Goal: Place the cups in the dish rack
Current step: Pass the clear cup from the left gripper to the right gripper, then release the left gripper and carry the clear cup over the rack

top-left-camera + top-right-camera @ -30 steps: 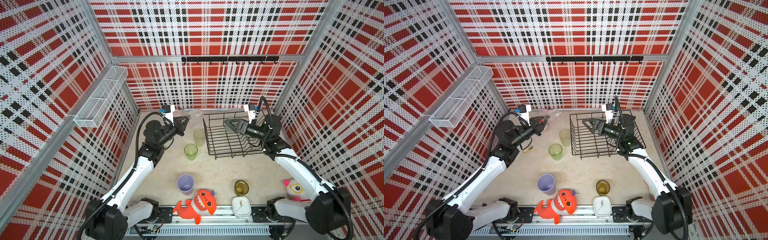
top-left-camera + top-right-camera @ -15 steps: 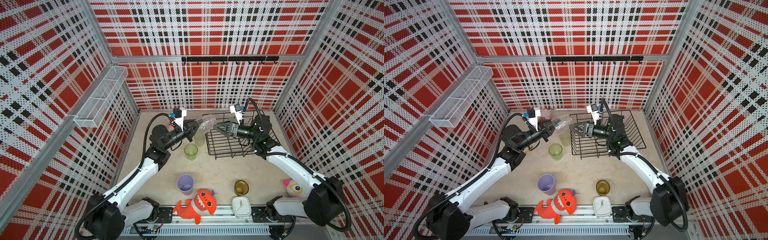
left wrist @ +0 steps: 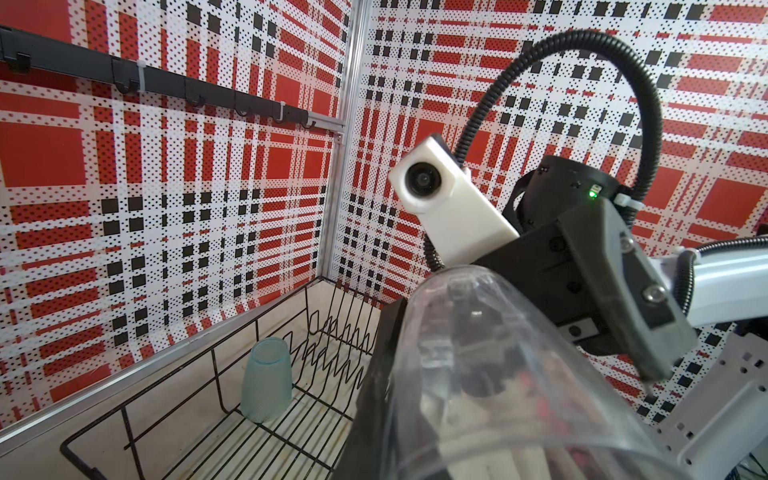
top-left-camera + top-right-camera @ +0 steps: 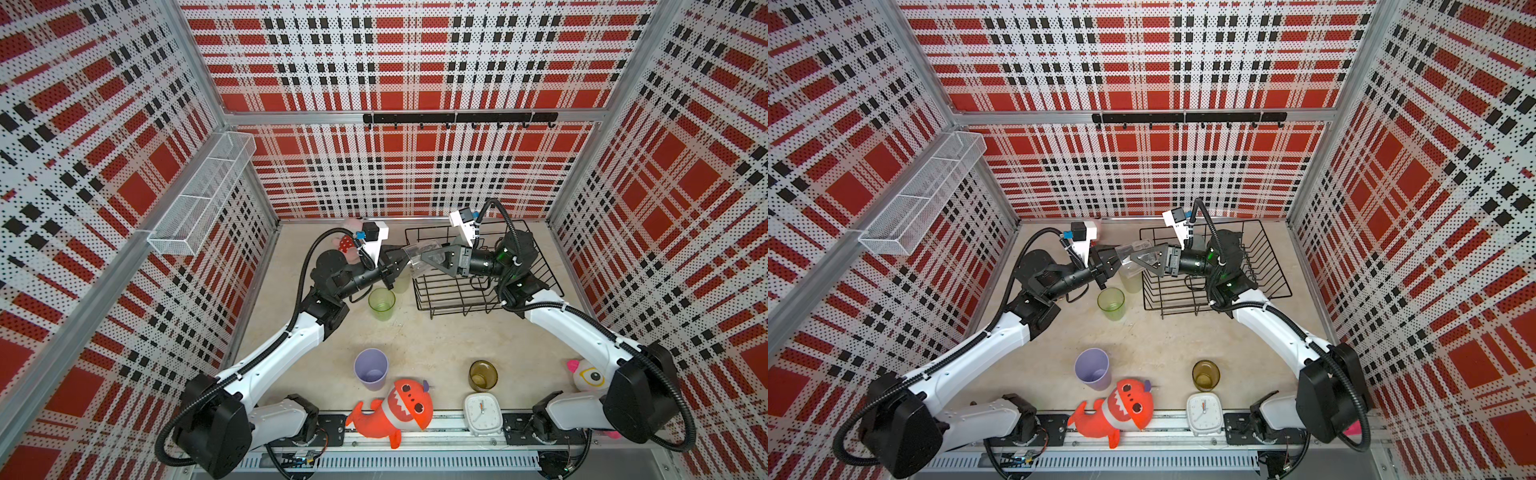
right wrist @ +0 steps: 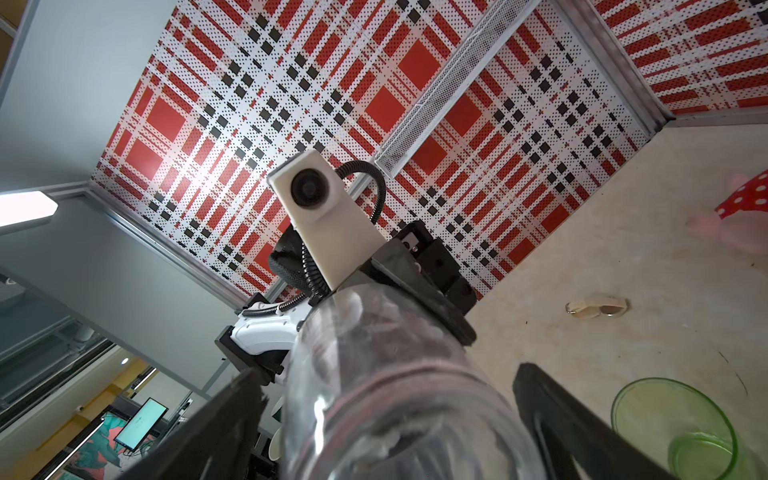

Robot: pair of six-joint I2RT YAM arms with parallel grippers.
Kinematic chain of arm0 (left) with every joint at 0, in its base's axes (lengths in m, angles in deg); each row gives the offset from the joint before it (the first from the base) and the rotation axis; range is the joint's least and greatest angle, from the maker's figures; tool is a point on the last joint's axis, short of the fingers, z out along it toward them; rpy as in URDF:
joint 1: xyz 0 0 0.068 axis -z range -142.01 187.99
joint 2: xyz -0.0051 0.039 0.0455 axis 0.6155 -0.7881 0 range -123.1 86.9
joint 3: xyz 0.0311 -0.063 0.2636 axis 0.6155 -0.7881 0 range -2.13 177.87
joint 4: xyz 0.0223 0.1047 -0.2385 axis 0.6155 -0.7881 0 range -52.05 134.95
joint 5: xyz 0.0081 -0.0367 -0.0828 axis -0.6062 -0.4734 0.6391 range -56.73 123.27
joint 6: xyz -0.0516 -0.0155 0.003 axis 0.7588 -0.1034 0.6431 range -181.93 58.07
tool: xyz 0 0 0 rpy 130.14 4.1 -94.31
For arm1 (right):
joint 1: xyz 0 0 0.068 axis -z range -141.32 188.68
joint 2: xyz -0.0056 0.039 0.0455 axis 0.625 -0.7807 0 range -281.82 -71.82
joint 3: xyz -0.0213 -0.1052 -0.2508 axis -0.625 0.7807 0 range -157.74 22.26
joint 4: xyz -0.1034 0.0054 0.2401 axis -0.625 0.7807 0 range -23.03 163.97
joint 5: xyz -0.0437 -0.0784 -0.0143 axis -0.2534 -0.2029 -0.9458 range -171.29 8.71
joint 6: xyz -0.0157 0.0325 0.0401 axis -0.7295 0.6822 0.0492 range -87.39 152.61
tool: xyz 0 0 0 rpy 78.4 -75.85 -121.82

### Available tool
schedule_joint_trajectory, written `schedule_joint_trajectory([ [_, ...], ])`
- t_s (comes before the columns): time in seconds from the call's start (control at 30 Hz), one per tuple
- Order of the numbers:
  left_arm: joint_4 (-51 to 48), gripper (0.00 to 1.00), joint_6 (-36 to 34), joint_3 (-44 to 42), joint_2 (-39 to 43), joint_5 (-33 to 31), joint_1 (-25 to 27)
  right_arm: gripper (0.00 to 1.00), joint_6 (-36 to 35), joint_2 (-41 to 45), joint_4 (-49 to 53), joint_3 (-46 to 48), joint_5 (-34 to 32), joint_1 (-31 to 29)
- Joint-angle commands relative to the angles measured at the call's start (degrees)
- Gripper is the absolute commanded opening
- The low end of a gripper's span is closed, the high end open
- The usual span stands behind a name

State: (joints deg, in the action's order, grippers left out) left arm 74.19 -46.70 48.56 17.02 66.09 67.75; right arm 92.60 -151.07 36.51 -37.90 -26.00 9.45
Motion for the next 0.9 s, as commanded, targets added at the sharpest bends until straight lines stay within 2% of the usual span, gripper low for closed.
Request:
schedule_joint_trajectory([
  [0.0,2.1,0.00,-2.3,0.8,-0.8,2.2,1.4,0.96,-0.5,-0.9,0.5,-0.8,0.6,-1.2],
  [0.3,2.1,0.00,-2.7,0.8,-1.7,1.7,2.2,0.87,0.5,-0.7,-0.3,-0.4,1.1,-1.4],
  [0.87,2.3,0.00,-2.9,-0.2,0.1,-1.4,1.7,0.93,1.5,-0.1,-1.3,1.0,1.9,-1.4],
])
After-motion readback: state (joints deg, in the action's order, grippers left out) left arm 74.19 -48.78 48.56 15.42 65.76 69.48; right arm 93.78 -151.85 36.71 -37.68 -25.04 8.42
